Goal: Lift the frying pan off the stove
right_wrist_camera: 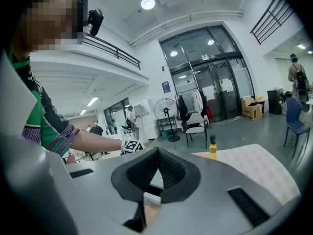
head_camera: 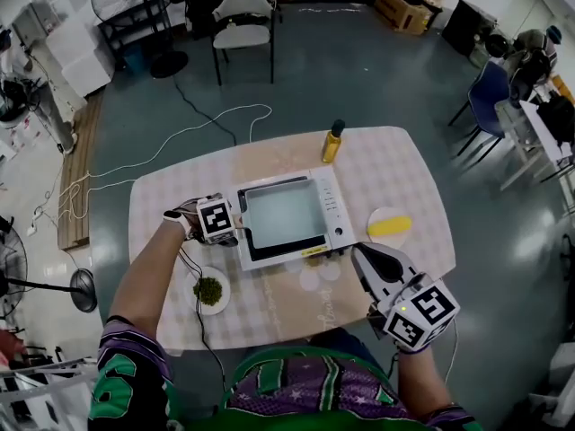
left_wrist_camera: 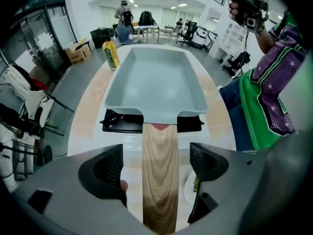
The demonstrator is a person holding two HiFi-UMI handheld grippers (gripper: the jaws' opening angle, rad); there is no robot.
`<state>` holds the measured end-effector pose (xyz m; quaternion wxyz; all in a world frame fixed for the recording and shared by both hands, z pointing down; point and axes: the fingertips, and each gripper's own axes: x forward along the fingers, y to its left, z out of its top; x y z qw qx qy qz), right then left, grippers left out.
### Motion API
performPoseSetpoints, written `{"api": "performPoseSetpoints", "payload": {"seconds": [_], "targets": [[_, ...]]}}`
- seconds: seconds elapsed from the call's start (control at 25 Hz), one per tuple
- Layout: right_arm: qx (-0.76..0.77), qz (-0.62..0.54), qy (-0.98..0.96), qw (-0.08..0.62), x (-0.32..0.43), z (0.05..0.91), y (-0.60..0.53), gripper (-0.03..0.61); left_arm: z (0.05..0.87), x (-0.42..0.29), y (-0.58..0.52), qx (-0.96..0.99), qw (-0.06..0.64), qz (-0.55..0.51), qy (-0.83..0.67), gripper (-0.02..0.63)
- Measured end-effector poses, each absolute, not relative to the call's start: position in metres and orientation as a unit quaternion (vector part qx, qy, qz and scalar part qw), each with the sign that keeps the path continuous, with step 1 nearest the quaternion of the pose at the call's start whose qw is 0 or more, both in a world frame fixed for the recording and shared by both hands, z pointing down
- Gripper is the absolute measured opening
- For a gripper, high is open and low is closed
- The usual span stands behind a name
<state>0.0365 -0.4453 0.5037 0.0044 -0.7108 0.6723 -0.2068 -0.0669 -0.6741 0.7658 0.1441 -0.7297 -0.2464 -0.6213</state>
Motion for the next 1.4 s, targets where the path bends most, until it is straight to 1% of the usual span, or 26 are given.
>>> {"api": "performPoseSetpoints", "payload": {"seconds": [0.04, 0.08, 0.12, 0.28, 0.32, 0.36, 0.4, 0.6, 0.76, 1.0, 1.08, 1.2, 1.32, 1.4], "targets": [[-0.711, -0.209, 0.671, 0.004, 0.038, 0.505, -0.445, 0.008, 0.767, -0.069, -0.678, -0.72, 0.152, -0.631, -0.245, 0.429], [-0.712, -0.21, 0.67, 0.004, 0.04, 0.507, -0.445, 0.008, 0.768, -0.068, -0.681, -0.715, 0.162, -0.635, -0.244, 0.341], [-0.712, -0.211, 0.67, 0.003, 0.041, 0.508, -0.445, 0.008, 0.769, -0.067, -0.684, -0.712, 0.168, -0.637, -0.243, 0.297], [-0.715, -0.215, 0.665, 0.006, 0.048, 0.512, -0.443, 0.008, 0.775, -0.069, -0.682, -0.698, 0.161, -0.648, -0.259, 0.254], [-0.716, -0.216, 0.663, 0.007, 0.049, 0.512, -0.443, 0.008, 0.775, -0.071, -0.68, -0.691, 0.159, -0.652, -0.268, 0.224], [-0.717, -0.217, 0.662, 0.009, 0.05, 0.513, -0.442, 0.008, 0.776, -0.073, -0.678, -0.684, 0.157, -0.656, -0.277, 0.171], [-0.718, -0.218, 0.661, 0.01, 0.051, 0.513, -0.442, 0.008, 0.776, -0.075, -0.677, -0.679, 0.157, -0.658, -0.284, 0.151], [-0.718, -0.223, 0.659, 0.011, 0.049, 0.518, -0.44, 0.008, 0.773, -0.086, -0.692, -0.657, 0.175, -0.683, -0.266, 0.144], [-0.72, -0.225, 0.657, 0.006, 0.047, 0.521, -0.439, 0.008, 0.776, -0.075, -0.679, -0.701, 0.158, -0.638, -0.278, 0.141], [-0.725, -0.227, 0.65, -0.006, 0.044, 0.527, -0.431, 0.008, 0.773, -0.085, -0.675, -0.734, 0.15, -0.616, -0.245, 0.141], [-0.727, -0.229, 0.648, -0.003, 0.042, 0.527, -0.428, 0.008, 0.769, -0.085, -0.666, -0.762, 0.132, -0.588, -0.237, 0.141], [-0.724, -0.229, 0.65, -0.001, 0.039, 0.527, -0.424, 0.008, 0.757, -0.091, -0.654, -0.793, 0.102, -0.565, -0.206, 0.141], [-0.722, -0.228, 0.654, -0.006, 0.035, 0.525, -0.421, 0.008, 0.738, -0.097, -0.652, -0.815, 0.109, -0.548, -0.15, 0.143], [-0.721, -0.224, 0.656, -0.016, 0.033, 0.523, -0.42, 0.008, 0.723, -0.095, -0.645, -0.836, 0.097, -0.526, -0.125, 0.143]]}}
